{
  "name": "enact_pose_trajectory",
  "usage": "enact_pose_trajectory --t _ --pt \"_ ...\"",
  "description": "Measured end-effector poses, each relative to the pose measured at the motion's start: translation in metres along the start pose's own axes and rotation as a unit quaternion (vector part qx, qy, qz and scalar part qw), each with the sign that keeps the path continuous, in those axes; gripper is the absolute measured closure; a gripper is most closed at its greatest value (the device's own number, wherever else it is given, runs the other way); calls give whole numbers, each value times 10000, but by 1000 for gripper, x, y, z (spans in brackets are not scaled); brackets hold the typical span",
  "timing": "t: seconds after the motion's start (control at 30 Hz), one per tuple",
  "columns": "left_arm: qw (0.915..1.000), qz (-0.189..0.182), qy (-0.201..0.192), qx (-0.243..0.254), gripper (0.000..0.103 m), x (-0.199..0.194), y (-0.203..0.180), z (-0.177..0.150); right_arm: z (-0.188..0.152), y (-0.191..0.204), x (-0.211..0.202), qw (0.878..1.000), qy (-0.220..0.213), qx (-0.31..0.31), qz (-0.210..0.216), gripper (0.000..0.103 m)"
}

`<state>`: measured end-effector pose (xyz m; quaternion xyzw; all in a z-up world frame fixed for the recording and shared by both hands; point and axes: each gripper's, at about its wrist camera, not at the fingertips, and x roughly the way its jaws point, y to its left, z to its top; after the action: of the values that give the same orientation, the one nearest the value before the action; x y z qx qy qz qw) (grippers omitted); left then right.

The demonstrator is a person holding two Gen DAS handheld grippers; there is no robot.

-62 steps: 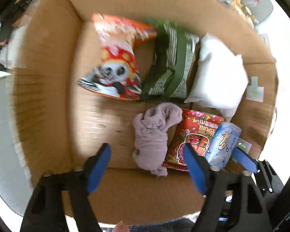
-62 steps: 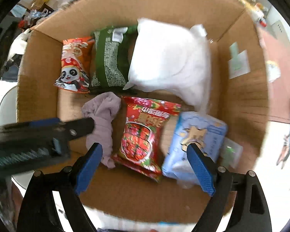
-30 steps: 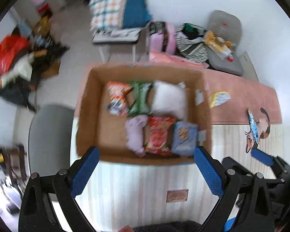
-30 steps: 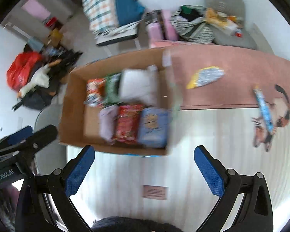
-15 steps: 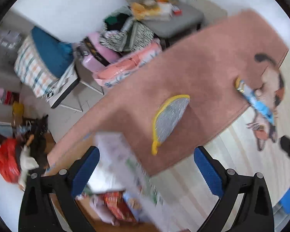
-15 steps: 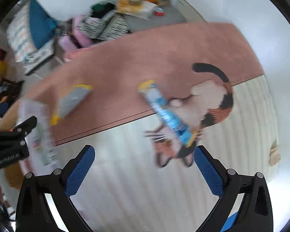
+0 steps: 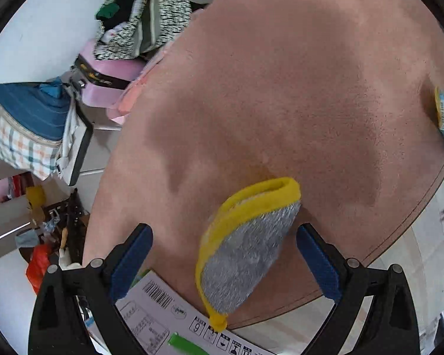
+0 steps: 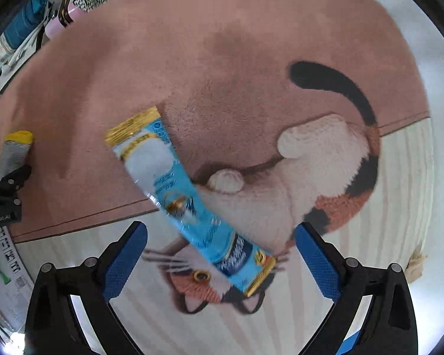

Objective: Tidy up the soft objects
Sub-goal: 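Grasp the yellow scrub sponge with left tool while right tool grasps the blue treat stick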

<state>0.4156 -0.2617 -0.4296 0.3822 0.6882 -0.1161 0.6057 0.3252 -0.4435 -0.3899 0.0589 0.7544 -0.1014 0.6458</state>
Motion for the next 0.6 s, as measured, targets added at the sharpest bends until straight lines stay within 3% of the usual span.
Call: enact_pose_trajectory --t 0.17,0.23,0.27,0.3,0.37,0.47,0.6 --pt "9998 -184 67 -55 7 2 5 6 10 0 21 9997 212 -119 43 8" --pt "9986 -482 95 -218 20 1 9 6 12 -1 26 9996 248 -107 123 13" --pt "9968 -723 121 -313 41 0 11 6 12 -2 25 9995 241 -79 211 19" --pt "9941 -968 186 -452 50 -1 13 5 12 -3 25 9991 259 -56 324 24" --pt "9926 -986 198 -675 51 -1 19 4 13 1 21 9992 232 -88 326 44" --pt "9862 -1292 219 -1009 52 2 24 -2 8 9 15 9994 220 -85 264 74" --pt "9722 -1802 174 -1484 53 -2 38 -13 0 7 14 9984 199 209 489 82"
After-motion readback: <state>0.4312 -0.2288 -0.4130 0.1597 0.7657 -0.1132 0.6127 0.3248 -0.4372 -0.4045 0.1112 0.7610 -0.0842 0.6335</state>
